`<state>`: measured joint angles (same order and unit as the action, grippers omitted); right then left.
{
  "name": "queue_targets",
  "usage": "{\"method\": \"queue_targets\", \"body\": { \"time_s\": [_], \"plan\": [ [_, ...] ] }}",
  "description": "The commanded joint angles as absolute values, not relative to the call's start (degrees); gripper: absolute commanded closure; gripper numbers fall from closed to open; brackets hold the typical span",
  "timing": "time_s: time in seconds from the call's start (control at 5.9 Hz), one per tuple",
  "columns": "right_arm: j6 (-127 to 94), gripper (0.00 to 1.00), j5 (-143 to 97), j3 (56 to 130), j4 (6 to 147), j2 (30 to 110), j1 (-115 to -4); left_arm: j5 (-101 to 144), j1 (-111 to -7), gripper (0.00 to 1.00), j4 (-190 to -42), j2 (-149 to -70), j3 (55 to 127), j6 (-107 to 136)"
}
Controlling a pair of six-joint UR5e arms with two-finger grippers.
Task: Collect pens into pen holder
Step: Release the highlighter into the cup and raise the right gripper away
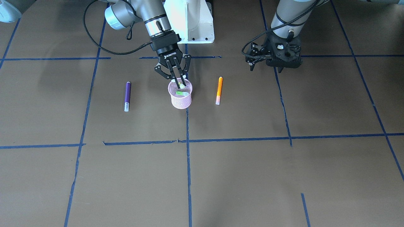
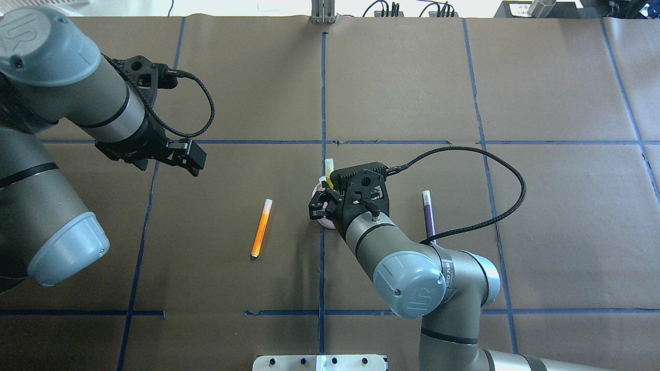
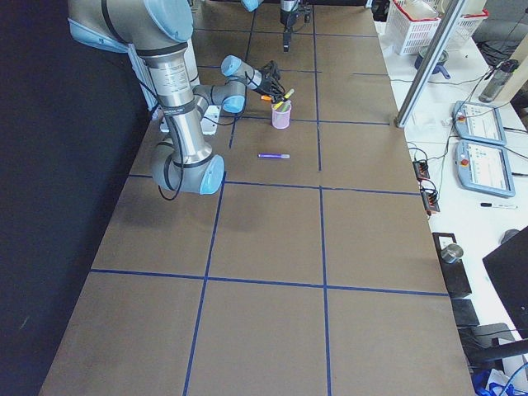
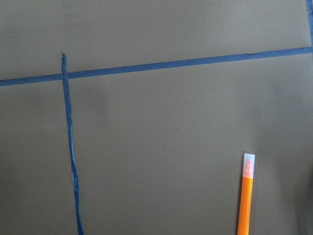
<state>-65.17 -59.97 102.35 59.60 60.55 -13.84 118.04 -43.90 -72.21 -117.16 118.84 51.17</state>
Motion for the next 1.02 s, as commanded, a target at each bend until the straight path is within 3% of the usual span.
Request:
{"method": "queue_targets", "body": {
  "time_s": [0.0, 0.34, 0.51, 0.85],
  "plan": [
    [-66.1, 0.0, -60.8, 102.9, 60.4, 60.2, -15.2, 118.0, -43.8, 0.0, -72.3, -117.3, 119.2, 52.6],
    [-66.3, 0.0, -69.7, 105.3, 63.6, 60.0, -19.2, 117.9, -43.4, 0.0, -72.4, -117.6, 119.2, 53.3],
    [-66.4, 0.0, -78.1, 109.8, 74.5, 59.9, -23.2, 117.3, -41.9, 0.0, -72.6, -117.6, 119.2, 55.8],
    [-66.3, 0.0, -95.6, 111.9, 83.8, 60.0, -32.0, 110.4, -36.1, 0.0, -77.5, -117.6, 117.5, 59.0]
  ]
}}
